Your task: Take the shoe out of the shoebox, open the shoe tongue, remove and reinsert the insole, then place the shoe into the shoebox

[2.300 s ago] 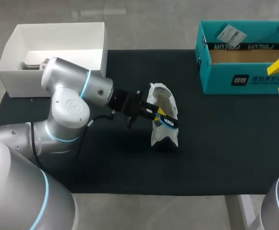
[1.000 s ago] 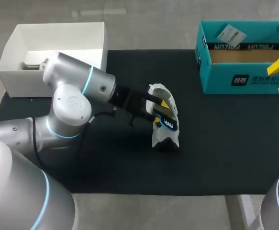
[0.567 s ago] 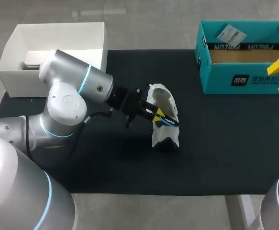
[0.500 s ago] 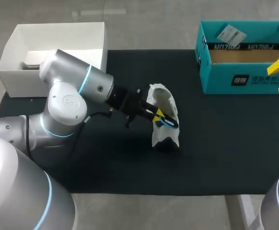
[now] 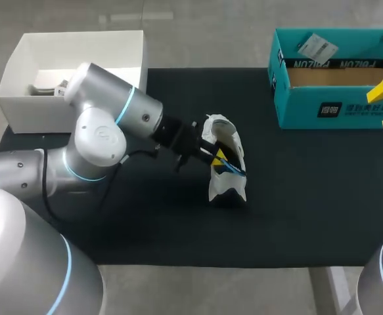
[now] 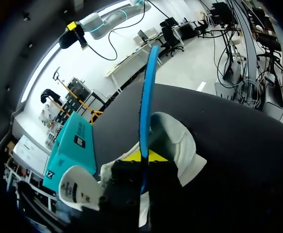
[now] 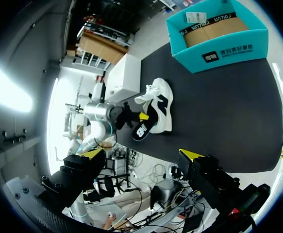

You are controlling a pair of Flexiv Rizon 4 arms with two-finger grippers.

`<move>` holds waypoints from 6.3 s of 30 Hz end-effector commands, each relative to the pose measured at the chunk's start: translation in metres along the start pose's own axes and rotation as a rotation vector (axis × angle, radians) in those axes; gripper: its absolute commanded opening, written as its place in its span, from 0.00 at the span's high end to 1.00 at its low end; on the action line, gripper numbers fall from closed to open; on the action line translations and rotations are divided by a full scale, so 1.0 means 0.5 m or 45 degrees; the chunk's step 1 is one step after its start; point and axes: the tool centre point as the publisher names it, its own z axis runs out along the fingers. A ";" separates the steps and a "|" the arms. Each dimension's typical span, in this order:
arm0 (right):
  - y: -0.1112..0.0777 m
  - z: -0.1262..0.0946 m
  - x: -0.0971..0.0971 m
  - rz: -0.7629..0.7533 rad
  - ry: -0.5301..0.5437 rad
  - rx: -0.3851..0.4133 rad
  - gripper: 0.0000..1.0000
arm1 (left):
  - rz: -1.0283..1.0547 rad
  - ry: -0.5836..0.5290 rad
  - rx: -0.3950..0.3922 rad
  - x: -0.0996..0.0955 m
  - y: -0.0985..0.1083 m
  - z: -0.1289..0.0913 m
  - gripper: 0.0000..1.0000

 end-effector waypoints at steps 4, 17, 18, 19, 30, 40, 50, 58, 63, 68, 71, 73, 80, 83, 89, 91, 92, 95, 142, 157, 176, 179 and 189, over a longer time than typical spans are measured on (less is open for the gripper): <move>-0.001 0.001 -0.001 0.001 -0.003 -0.001 0.00 | -0.033 -0.020 -0.028 -0.005 0.016 0.006 1.00; -0.001 0.001 -0.001 0.001 -0.003 -0.001 0.00 | -0.146 -0.065 -0.096 -0.023 0.050 0.022 1.00; -0.001 0.001 -0.001 0.001 -0.003 -0.001 0.00 | -0.151 -0.075 -0.100 -0.025 0.052 0.022 1.00; -0.001 0.001 -0.001 0.001 -0.003 -0.001 0.00 | -0.152 -0.075 -0.100 -0.026 0.053 0.023 1.00; -0.001 0.001 -0.001 0.001 -0.003 -0.001 0.00 | -0.102 -0.079 -0.061 -0.021 -0.015 -0.019 0.67; -0.001 0.001 -0.001 0.001 -0.003 -0.001 0.00 | -0.064 -0.055 -0.035 -0.013 -0.050 -0.033 0.75; -0.001 0.001 -0.001 0.001 -0.003 -0.001 0.00 | -0.062 -0.004 -0.016 -0.004 -0.045 -0.008 1.00; -0.001 0.001 -0.001 0.001 -0.003 -0.001 0.00 | -0.056 0.005 -0.064 -0.005 -0.024 -0.004 1.00; -0.001 0.001 -0.001 0.001 -0.003 -0.001 0.00 | -0.070 0.000 -0.092 -0.008 -0.001 0.001 1.00; -0.001 0.001 -0.001 0.001 -0.003 -0.001 0.00 | -0.086 -0.019 -0.132 -0.012 0.019 -0.001 1.00; -0.001 0.001 -0.001 0.001 -0.003 -0.001 0.00 | -0.097 -0.027 -0.142 -0.016 0.032 -0.001 1.00; -0.001 0.001 -0.001 0.001 -0.003 -0.001 0.00 | -0.106 -0.043 -0.155 -0.018 0.041 0.001 1.00; -0.001 0.001 -0.001 0.001 -0.003 -0.001 0.00 | -0.117 -0.068 -0.194 -0.027 0.068 0.008 1.00; -0.001 0.001 -0.001 0.001 -0.003 -0.001 0.00 | -0.119 -0.081 -0.210 -0.029 0.075 0.010 1.00; -0.001 0.001 -0.001 0.001 -0.003 -0.001 0.00 | -0.122 -0.095 -0.209 -0.031 0.069 0.007 1.00; -0.001 0.001 -0.001 0.001 -0.003 -0.001 0.00 | -0.101 -0.086 -0.204 -0.029 0.054 0.003 0.88; -0.001 0.001 -0.001 0.001 -0.003 -0.001 0.00 | -0.093 -0.084 -0.200 -0.028 0.047 0.000 0.69; -0.001 0.001 -0.001 0.001 -0.003 -0.001 0.00 | -0.076 -0.083 -0.185 -0.025 0.028 -0.007 0.56; -0.001 0.001 -0.001 0.001 -0.003 -0.001 0.00 | -0.042 0.142 -0.119 0.023 0.001 0.019 1.00; -0.001 0.001 -0.001 0.001 -0.003 -0.001 0.00 | 0.002 0.116 -0.147 0.007 -0.014 -0.006 0.56; -0.001 0.001 -0.001 0.001 -0.003 -0.001 0.00 | 0.139 0.505 -0.125 -0.028 -0.029 -0.047 1.00; -0.001 0.001 -0.001 0.001 -0.003 -0.001 0.00 | 0.182 0.691 -0.177 -0.037 -0.033 -0.054 1.00; -0.001 0.001 -0.001 0.001 -0.003 -0.001 0.00 | 0.218 1.088 -0.156 -0.031 -0.073 -0.066 1.00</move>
